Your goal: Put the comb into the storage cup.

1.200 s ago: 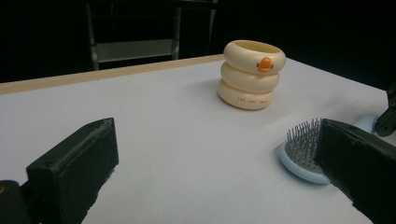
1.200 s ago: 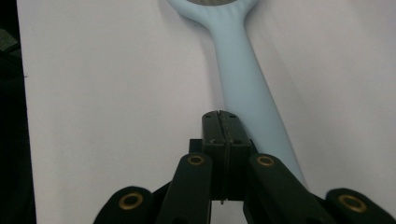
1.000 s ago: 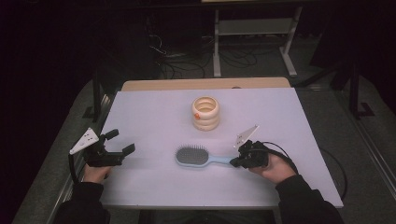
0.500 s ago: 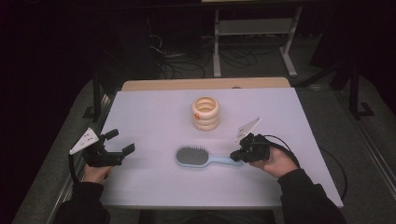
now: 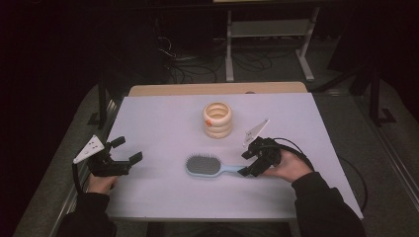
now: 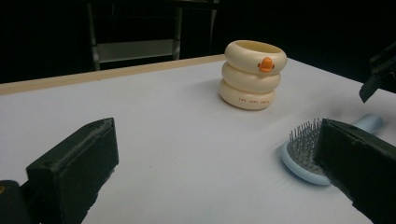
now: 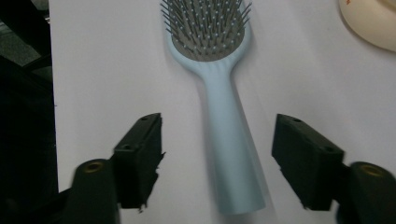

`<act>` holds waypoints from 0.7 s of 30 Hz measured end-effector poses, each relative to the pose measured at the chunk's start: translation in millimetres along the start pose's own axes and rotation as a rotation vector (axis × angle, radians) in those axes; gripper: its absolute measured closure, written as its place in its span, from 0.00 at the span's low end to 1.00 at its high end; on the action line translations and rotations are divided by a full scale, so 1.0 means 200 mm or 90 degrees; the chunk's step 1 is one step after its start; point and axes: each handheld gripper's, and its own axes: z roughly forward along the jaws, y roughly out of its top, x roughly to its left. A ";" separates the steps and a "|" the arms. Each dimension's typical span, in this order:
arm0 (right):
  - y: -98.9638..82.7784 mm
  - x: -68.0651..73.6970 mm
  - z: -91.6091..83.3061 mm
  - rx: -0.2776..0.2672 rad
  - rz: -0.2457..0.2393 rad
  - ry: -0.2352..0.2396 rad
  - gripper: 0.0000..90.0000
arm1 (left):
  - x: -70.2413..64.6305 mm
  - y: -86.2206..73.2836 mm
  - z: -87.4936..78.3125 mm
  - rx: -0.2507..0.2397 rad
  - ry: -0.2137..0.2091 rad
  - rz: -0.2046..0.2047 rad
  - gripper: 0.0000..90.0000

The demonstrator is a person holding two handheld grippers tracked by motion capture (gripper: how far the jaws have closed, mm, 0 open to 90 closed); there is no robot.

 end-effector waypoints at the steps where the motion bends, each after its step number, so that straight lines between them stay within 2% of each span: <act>1: 0.00 0.00 0.00 -0.001 -0.003 -0.002 0.29 | 0.00 0.00 0.00 0.000 0.000 0.000 0.00; 6: 0.02 -0.01 0.00 -0.008 0.004 -0.019 0.15 | 0.00 0.00 0.00 0.000 0.000 0.000 0.00; 13: 0.05 -0.03 0.01 -0.006 0.006 -0.021 0.11 | 0.00 0.00 0.00 0.001 0.000 0.000 0.00; 21: 0.10 -0.03 0.06 0.017 -0.017 -0.018 0.13 | 0.00 0.00 0.00 0.000 0.000 -0.002 0.00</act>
